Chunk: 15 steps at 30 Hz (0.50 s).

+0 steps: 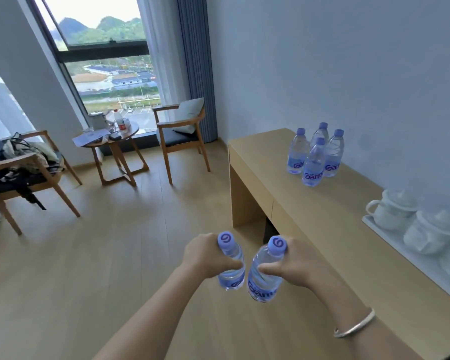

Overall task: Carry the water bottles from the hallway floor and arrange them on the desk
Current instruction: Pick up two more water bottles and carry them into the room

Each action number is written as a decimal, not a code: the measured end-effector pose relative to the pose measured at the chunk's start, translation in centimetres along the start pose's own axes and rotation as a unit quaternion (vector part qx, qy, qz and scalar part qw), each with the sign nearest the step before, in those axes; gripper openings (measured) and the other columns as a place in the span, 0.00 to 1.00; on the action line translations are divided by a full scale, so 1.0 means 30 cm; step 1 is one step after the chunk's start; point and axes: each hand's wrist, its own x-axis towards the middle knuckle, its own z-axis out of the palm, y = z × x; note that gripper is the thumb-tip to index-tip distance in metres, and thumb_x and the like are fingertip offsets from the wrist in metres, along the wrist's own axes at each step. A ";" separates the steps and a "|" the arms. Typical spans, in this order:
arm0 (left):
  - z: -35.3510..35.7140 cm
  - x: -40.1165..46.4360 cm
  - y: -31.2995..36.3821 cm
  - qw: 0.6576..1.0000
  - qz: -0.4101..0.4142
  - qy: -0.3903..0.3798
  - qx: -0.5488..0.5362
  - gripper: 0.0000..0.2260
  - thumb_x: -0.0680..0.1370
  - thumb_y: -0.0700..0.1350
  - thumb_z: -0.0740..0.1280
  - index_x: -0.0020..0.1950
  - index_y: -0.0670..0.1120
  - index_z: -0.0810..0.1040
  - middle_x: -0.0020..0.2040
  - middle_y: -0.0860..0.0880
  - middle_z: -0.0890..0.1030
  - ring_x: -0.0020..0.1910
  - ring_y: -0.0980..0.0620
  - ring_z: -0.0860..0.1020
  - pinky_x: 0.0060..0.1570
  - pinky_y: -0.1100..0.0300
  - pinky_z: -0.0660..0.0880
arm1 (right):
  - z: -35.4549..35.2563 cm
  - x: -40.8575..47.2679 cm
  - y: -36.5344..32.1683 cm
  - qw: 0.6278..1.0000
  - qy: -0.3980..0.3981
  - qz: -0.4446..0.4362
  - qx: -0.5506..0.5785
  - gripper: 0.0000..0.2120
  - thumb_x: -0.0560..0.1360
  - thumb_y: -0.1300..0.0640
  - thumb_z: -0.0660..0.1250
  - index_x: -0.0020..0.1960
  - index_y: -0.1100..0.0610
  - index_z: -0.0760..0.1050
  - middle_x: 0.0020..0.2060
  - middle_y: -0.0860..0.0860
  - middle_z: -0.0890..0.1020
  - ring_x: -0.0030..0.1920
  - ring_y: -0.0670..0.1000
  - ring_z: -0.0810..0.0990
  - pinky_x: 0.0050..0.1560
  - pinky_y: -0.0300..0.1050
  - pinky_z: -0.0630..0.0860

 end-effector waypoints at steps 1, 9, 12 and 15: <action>-0.008 0.070 0.016 1.000 0.011 0.003 -0.003 0.19 0.59 0.60 0.71 0.27 0.49 0.65 0.25 0.54 0.68 0.25 0.56 0.64 0.25 0.64 0.62 | -0.023 0.054 0.013 1.000 0.010 0.008 -0.002 0.18 0.57 0.44 0.72 0.28 0.48 0.63 0.22 0.43 0.70 0.24 0.44 0.65 0.24 0.33 0.60; -0.028 0.547 0.130 0.997 0.079 -0.016 -0.007 0.17 0.60 0.61 0.72 0.31 0.50 0.72 0.28 0.55 0.73 0.27 0.56 0.70 0.27 0.64 0.67 | -0.160 0.415 0.086 0.992 0.092 0.074 -0.045 0.22 0.59 0.44 0.71 0.24 0.54 0.60 0.20 0.46 0.63 0.24 0.46 0.60 0.25 0.37 0.57; -0.027 0.730 0.150 0.995 0.099 -0.023 0.018 0.20 0.60 0.60 0.71 0.27 0.49 0.65 0.25 0.54 0.69 0.25 0.56 0.65 0.24 0.65 0.62 | -0.188 0.553 0.108 0.987 0.112 0.104 -0.041 0.21 0.60 0.45 0.71 0.27 0.54 0.61 0.23 0.46 0.64 0.26 0.47 0.62 0.26 0.40 0.59; -0.021 0.938 0.176 0.991 0.122 -0.042 0.027 0.20 0.59 0.60 0.70 0.28 0.49 0.64 0.25 0.54 0.68 0.25 0.56 0.65 0.24 0.65 0.61 | -0.213 0.713 0.142 0.982 0.117 0.142 -0.037 0.19 0.60 0.44 0.70 0.29 0.54 0.63 0.24 0.47 0.67 0.27 0.47 0.65 0.28 0.41 0.61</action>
